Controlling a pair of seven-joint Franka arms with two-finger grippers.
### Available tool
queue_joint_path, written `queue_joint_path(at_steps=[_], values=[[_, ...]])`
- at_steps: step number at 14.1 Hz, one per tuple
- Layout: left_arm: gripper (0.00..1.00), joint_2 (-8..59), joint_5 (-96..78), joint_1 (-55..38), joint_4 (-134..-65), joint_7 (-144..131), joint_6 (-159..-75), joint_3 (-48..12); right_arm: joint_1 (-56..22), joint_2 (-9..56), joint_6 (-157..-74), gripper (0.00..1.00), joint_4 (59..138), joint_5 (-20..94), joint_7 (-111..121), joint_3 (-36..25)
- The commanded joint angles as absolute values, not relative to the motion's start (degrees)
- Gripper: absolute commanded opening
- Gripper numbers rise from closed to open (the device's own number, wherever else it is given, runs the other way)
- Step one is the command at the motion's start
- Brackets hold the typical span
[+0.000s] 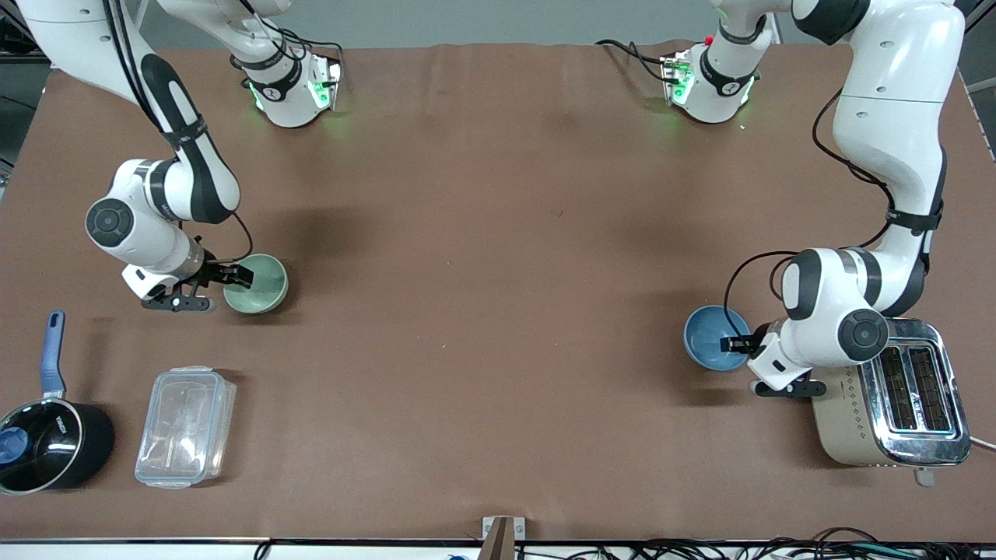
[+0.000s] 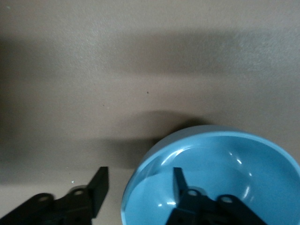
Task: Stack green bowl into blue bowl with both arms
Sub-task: 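Grasp the green bowl with the right gripper while the left gripper grasps the blue bowl, then carry the blue bowl with the left gripper while the right gripper lifts the green bowl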
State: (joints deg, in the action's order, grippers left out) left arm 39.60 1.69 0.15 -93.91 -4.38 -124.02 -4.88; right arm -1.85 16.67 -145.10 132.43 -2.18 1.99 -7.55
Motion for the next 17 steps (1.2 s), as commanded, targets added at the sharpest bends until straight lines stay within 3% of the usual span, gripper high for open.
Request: queue_joint_path(at_steps=[1,3,5,6,9,14,17], values=[[0.00,38.1,2.9,0.1,-94.5,-4.7,-124.1,-5.1,-1.0,15.7,-146.2,0.62,134.0,-2.4,2.8,-7.1],[0.00,38.1,2.2,-0.9,-93.0,-5.2,-124.1,-5.7,-1.0,15.8,-146.2,0.41,134.1,-2.3,2.8,-7.0],[0.00,37.0,2.1,-1.3,-91.5,-6.8,-124.0,-10.6,-1.0,15.7,-146.1,0.05,133.9,-2.0,2.6,-7.0],[0.00,36.8,2.3,-1.5,-90.8,-8.9,-124.0,-13.2,-0.9,15.6,-146.1,0.00,133.8,-1.8,2.5,-7.0],[0.00,37.9,2.4,-4.5,-87.9,-14.5,-124.0,-19.8,-1.1,14.8,-143.9,0.00,132.1,-1.8,1.8,-7.0],[0.00,42.6,2.5,-19.6,-84.4,-33.4,-124.5,-19.6,-1.5,11.9,-127.0,0.00,122.1,0.8,1.8,-7.0],[0.01,45.5,2.8,-24.4,-84.2,-36.1,-130.1,-19.2,-2.8,12.0,-117.9,0.00,115.4,4.2,-0.4,-6.7]])
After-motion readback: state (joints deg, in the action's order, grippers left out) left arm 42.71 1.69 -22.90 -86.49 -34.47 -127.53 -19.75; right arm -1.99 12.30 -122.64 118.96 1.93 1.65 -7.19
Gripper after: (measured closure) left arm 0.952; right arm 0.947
